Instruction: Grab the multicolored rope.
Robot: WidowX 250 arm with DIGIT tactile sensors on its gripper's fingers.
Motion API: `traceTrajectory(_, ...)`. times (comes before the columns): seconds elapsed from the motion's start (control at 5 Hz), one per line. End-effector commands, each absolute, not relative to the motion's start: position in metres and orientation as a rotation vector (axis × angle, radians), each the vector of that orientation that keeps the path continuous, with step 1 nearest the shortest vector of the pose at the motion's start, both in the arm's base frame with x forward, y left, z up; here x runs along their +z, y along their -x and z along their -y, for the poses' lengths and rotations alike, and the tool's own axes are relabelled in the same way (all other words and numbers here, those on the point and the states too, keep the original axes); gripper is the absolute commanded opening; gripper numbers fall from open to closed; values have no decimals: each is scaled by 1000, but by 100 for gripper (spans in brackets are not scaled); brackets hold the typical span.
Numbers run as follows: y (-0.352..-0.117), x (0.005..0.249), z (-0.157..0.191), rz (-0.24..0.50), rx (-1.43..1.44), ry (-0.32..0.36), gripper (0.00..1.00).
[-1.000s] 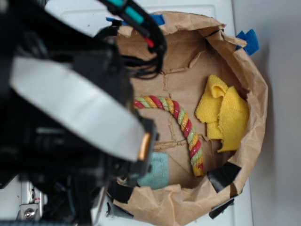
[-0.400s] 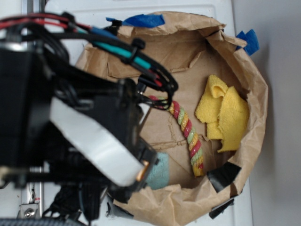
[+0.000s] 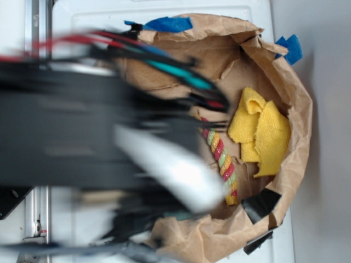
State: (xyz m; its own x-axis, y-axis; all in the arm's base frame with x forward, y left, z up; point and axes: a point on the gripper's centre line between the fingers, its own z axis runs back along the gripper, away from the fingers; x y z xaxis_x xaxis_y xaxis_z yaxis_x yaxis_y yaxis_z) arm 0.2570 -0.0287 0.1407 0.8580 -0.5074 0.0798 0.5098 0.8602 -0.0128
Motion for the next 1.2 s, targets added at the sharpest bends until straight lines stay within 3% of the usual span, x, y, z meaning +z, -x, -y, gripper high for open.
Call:
traceTrajectory(0.0, -289, 147, 12, 144, -531, 40, 100)
traceTrajectory(0.4, -272, 108, 3, 184, -617, 21, 100)
traceTrajectory(0.6, -284, 84, -1, 162, -579, 14, 100)
traceTrajectory(0.8, -267, 68, 17, 134, -544, 12, 100)
traceTrajectory(1.0, -266, 55, 30, 154, -534, 17, 100)
